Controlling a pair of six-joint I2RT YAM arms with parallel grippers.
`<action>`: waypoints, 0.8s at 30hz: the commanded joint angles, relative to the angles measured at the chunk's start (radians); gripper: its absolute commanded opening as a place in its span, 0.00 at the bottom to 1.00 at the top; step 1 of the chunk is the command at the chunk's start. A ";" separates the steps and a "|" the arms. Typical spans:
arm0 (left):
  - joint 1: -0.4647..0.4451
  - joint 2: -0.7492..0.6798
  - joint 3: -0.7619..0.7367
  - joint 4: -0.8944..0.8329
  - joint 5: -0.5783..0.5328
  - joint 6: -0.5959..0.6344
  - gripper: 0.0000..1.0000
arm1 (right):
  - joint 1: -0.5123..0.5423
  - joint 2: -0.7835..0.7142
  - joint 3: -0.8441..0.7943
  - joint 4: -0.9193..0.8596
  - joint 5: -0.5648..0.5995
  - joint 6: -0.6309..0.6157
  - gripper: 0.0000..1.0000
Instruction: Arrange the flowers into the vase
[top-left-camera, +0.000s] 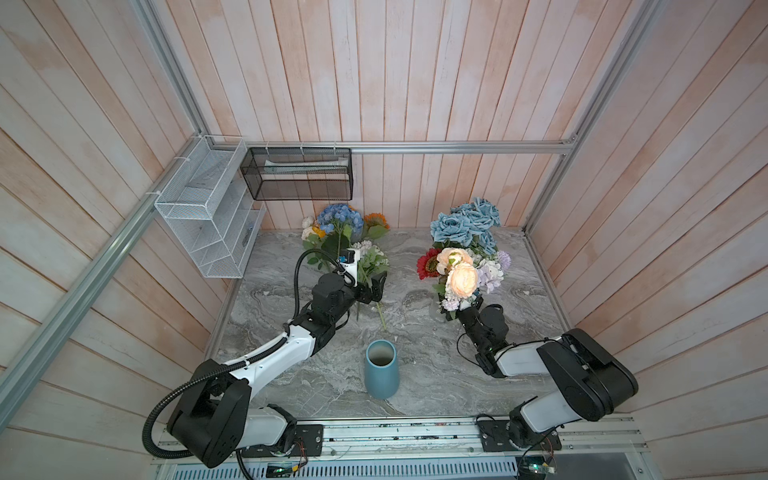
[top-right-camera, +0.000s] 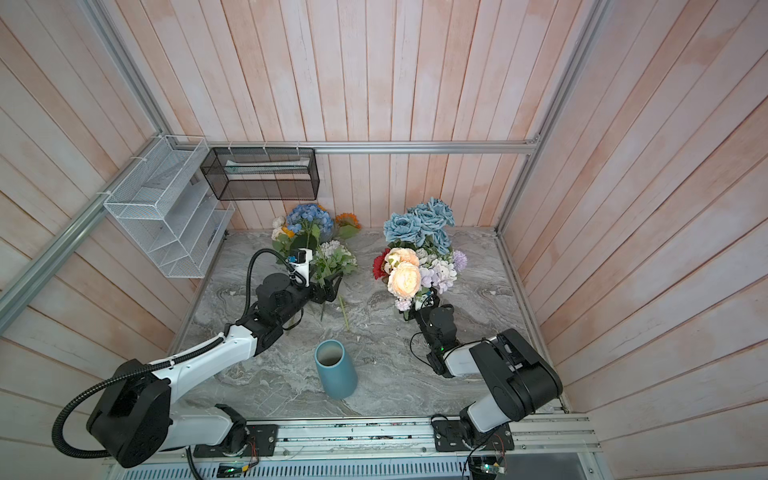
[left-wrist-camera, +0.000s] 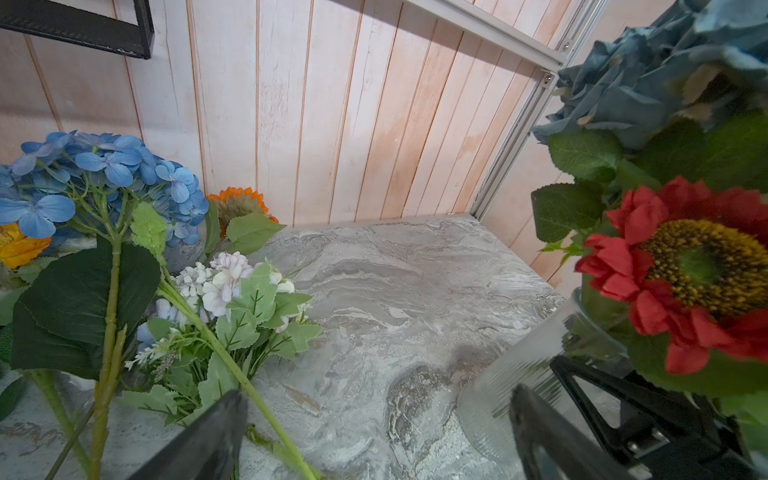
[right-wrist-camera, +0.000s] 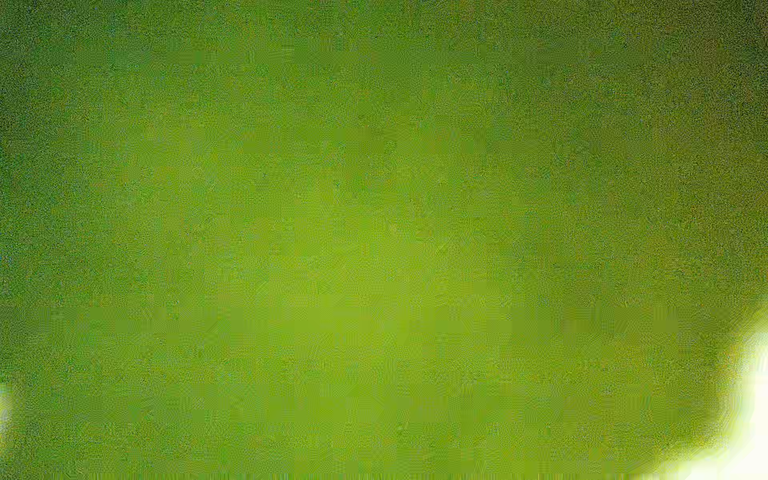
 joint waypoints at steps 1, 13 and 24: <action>0.007 -0.021 -0.016 -0.006 -0.012 0.002 1.00 | -0.003 0.000 -0.011 0.027 0.037 -0.025 0.62; 0.042 -0.062 -0.055 -0.012 -0.058 -0.003 1.00 | -0.186 0.035 0.096 0.014 0.034 0.036 0.51; 0.138 -0.183 -0.167 -0.053 -0.118 -0.077 1.00 | -0.296 0.294 0.425 -0.013 0.026 -0.027 0.52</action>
